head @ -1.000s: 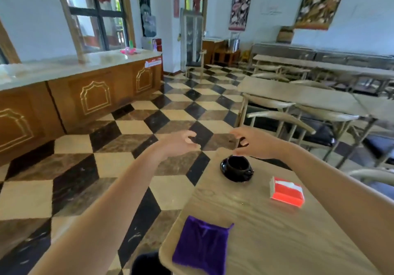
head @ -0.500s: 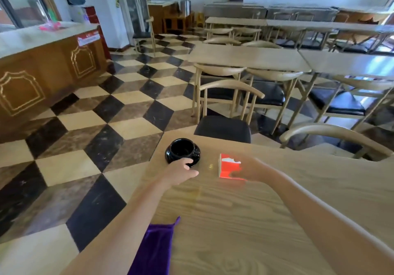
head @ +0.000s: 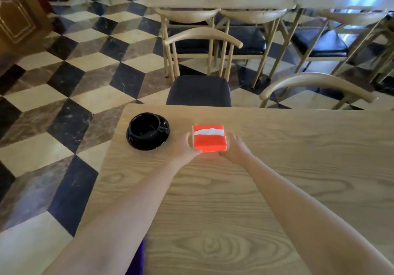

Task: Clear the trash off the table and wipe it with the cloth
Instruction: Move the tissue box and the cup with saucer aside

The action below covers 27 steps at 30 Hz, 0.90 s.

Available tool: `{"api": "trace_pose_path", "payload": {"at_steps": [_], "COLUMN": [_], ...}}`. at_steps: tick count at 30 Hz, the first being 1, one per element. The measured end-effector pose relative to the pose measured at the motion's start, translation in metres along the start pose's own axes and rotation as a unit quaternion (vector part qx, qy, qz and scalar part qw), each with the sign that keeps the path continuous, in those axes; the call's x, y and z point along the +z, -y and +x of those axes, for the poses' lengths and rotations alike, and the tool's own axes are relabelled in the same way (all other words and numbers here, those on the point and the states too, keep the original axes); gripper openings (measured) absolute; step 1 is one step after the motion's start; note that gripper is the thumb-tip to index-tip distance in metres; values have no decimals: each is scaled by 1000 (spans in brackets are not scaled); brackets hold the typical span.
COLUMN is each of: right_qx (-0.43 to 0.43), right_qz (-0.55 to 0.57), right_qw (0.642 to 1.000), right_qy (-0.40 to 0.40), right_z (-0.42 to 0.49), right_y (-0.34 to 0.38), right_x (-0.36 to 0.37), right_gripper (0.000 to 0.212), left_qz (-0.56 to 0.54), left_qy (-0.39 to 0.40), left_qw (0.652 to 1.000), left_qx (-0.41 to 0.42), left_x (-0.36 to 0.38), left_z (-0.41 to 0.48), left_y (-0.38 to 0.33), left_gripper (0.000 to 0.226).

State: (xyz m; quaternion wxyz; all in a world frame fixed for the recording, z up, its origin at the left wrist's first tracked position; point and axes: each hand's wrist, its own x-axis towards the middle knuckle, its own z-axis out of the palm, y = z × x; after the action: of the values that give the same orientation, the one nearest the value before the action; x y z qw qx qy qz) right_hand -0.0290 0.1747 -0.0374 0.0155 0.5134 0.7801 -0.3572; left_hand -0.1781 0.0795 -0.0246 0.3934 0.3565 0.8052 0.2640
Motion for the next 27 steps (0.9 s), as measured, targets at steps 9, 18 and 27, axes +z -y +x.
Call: {"api": "trace_pose_path", "payload": {"at_steps": [9, 18, 27], "right_qx": [47, 70, 41], "right_qz": [27, 107, 167], "right_qw": [998, 990, 977], "right_qy": [-7, -66, -124], "right_z": [37, 41, 28], "right_y": [-5, -5, -32], "right_x": [15, 32, -5], "right_gripper": [71, 58, 38], "left_qz": [-34, -140, -153], "left_qy": [3, -26, -67], "left_qw": [999, 990, 986], "left_qx": [24, 2, 30], "left_x": [18, 30, 57], "left_z": [51, 64, 56], "left_y": [2, 13, -25], "left_gripper": [56, 43, 42]}}
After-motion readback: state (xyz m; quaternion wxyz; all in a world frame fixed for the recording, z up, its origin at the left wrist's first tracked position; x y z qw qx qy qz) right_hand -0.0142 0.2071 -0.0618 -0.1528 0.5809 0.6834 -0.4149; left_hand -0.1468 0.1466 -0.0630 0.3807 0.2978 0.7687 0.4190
